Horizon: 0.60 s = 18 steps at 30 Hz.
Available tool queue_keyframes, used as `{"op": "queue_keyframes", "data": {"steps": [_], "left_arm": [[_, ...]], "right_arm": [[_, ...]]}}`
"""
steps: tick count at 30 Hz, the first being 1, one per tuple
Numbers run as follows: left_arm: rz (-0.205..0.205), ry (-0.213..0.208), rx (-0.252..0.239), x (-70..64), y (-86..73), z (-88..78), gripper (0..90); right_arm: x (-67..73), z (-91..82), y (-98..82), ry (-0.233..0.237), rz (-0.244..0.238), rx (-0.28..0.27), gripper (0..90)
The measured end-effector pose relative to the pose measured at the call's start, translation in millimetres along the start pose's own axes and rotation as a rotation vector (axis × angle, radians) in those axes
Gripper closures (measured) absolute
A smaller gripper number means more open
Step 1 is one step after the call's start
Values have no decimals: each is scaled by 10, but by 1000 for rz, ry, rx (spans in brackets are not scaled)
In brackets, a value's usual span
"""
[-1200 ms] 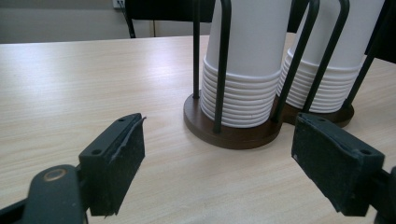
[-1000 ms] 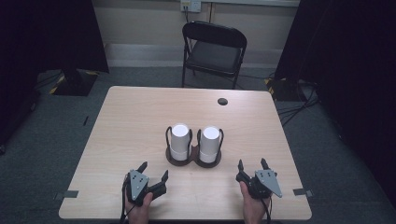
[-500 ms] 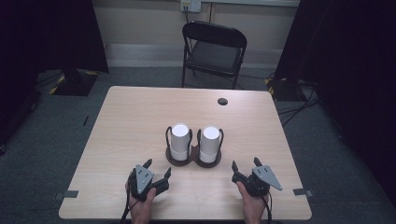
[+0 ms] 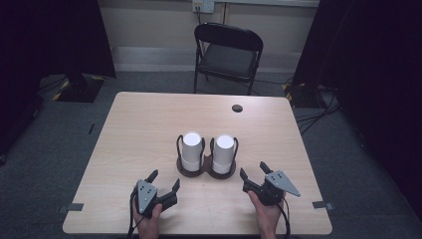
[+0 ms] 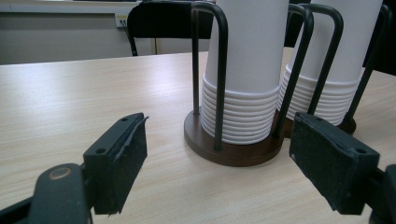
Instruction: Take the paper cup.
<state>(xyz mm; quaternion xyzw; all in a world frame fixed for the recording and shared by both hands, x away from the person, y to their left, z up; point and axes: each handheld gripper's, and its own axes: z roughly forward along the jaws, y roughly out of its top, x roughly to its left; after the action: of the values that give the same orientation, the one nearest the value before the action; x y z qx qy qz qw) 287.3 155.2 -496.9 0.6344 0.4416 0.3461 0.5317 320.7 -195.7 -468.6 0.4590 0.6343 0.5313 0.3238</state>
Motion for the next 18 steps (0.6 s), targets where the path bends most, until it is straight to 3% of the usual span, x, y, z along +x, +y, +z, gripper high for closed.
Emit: {"op": "queue_keyframes", "data": {"steps": [9, 18], "left_arm": [[-14, -22, 23, 20, 10, 25, 180], [-15, -11, 25, 18, 11, 28, 180]], "right_arm": [[82, 54, 172, 95, 7, -20, 287], [162, 145, 375, 172, -1, -37, 305]]}}
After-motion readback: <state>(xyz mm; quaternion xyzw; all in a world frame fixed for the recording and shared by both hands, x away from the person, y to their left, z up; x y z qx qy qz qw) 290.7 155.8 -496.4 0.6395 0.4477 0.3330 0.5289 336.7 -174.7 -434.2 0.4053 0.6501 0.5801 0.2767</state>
